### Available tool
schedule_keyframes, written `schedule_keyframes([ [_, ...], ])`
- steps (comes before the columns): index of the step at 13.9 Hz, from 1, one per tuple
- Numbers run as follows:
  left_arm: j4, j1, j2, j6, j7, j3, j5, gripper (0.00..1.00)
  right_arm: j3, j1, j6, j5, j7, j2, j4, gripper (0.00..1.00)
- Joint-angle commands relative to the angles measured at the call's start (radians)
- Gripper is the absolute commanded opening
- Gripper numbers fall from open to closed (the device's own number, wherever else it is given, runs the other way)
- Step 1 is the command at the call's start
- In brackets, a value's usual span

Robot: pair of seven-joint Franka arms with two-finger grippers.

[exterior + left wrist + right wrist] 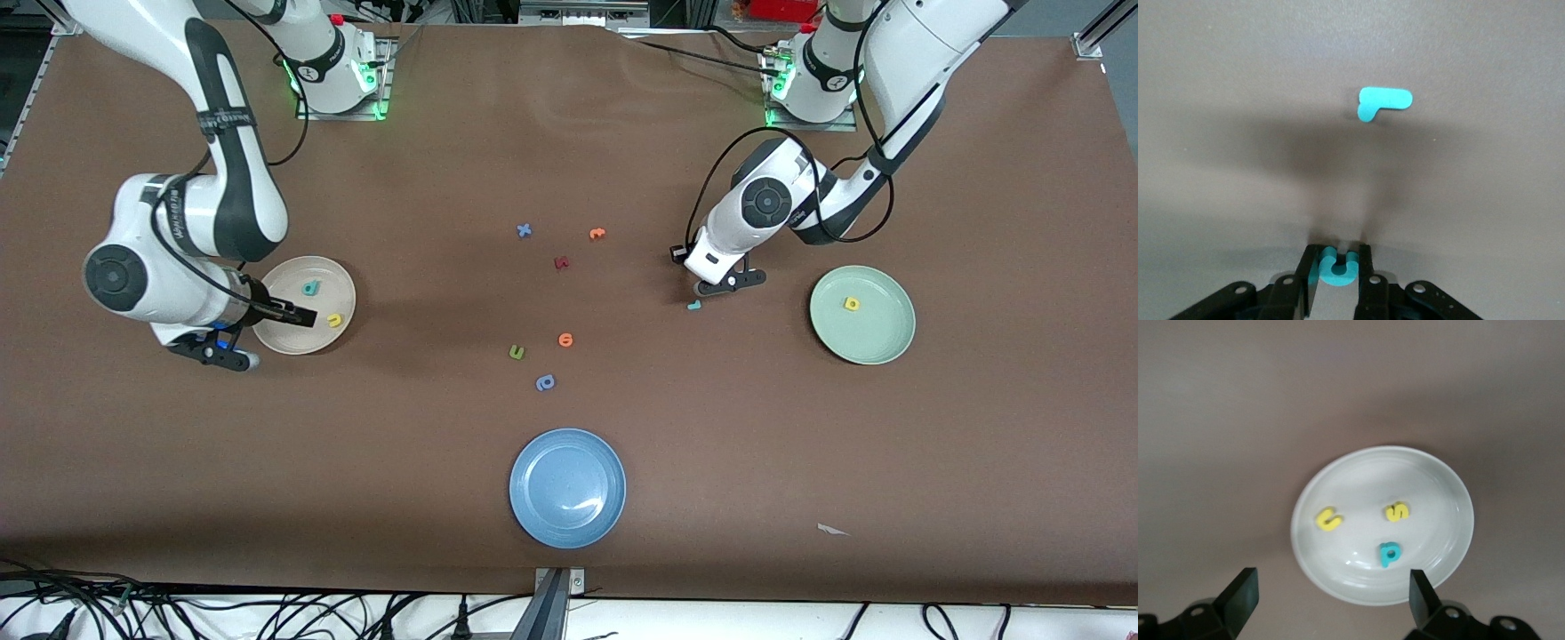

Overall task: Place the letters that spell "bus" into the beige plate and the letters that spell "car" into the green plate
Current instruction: 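Drop the yellow s on the cream plate with the right gripper, then place the teal c on the green plate with the left gripper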

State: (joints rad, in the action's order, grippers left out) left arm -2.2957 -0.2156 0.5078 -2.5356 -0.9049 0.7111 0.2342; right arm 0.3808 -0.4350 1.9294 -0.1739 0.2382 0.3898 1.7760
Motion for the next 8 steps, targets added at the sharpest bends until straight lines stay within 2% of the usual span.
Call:
schedule_keyframes([
  [1,0.086,-0.013,-0.005,0.076,-0.003,-0.001,0.034,0.22,0.009,0.005,-0.241,0.002,-0.019,-0.009,-0.242,1.0],
  [2,0.152,-0.021,-0.006,0.171,-0.002,0.001,0.034,0.22,0.012,0.018,-0.338,0.001,-0.029,-0.006,-0.339,1.0],
  [4,0.302,-0.04,-0.008,0.388,0.027,0.004,0.022,0.22,0.015,0.061,-0.42,-0.001,-0.177,-0.006,-0.471,1.0],
  [6,0.427,-0.08,-0.008,0.554,0.095,0.004,-0.009,0.22,0.023,0.088,-0.418,0.016,-0.27,-0.006,-0.532,1.0],
  [8,0.49,-0.151,-0.009,0.651,0.196,0.005,-0.021,0.22,0.029,0.088,-0.42,0.071,-0.273,-0.006,-0.585,1.0],
])
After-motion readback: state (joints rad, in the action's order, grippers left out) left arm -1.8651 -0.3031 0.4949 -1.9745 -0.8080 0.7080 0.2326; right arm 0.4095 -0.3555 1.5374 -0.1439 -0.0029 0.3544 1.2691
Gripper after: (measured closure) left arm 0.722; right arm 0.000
